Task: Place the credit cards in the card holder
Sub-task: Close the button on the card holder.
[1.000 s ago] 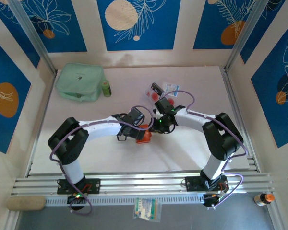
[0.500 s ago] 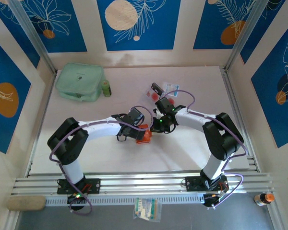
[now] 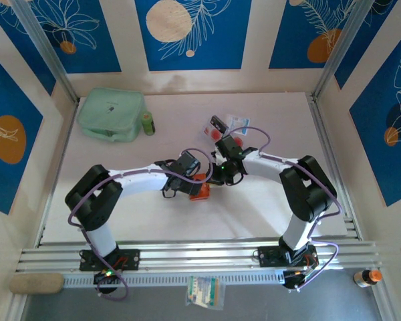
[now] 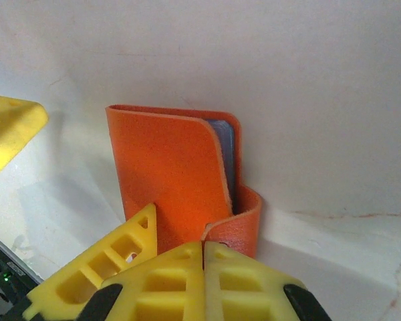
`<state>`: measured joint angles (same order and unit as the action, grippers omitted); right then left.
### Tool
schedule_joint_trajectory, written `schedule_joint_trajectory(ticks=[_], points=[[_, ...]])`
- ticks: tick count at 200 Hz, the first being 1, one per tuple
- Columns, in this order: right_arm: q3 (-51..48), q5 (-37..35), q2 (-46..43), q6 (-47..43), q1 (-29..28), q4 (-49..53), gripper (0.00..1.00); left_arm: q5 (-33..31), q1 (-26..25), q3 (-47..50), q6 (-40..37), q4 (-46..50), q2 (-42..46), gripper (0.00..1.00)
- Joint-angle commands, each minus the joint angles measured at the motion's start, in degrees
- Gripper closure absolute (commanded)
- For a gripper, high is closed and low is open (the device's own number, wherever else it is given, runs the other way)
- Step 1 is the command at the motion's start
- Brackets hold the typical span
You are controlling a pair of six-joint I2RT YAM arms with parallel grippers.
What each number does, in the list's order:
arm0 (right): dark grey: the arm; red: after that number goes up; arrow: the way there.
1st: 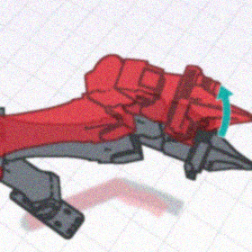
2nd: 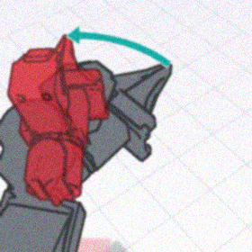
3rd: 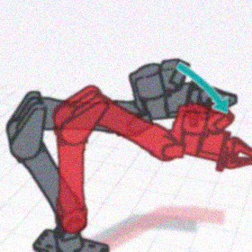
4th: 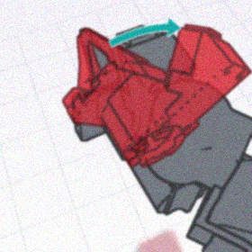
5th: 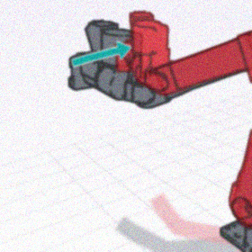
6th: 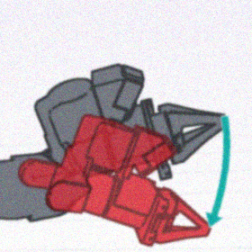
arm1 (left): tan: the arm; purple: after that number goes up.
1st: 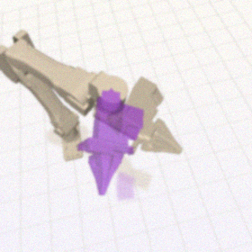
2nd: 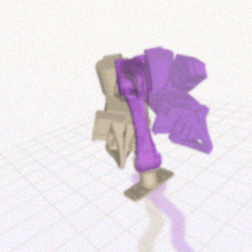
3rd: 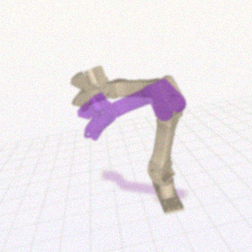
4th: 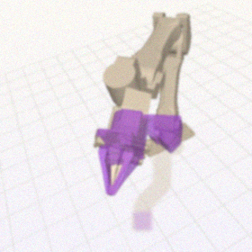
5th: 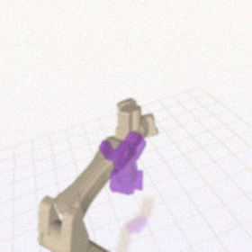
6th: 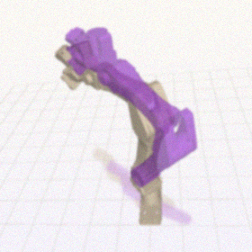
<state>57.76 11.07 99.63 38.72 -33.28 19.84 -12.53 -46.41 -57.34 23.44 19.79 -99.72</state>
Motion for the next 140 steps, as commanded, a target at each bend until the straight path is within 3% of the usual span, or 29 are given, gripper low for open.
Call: schedule_joint_trajectory(ticks=[1, 140], points=[[0.87, 2.56, 1.38, 1.08, -0.38, -1.81, 1.0, -1.57, -0.25, 2.18, -1.12, 2.47, -0.74, 0.0], [-4.0, 0.97, 4.91, 2.41, -0.48, -3.82, 1.0, -0.91, -0.21, 2.15, -0.79, 2.2, -0.13, 0.0]])
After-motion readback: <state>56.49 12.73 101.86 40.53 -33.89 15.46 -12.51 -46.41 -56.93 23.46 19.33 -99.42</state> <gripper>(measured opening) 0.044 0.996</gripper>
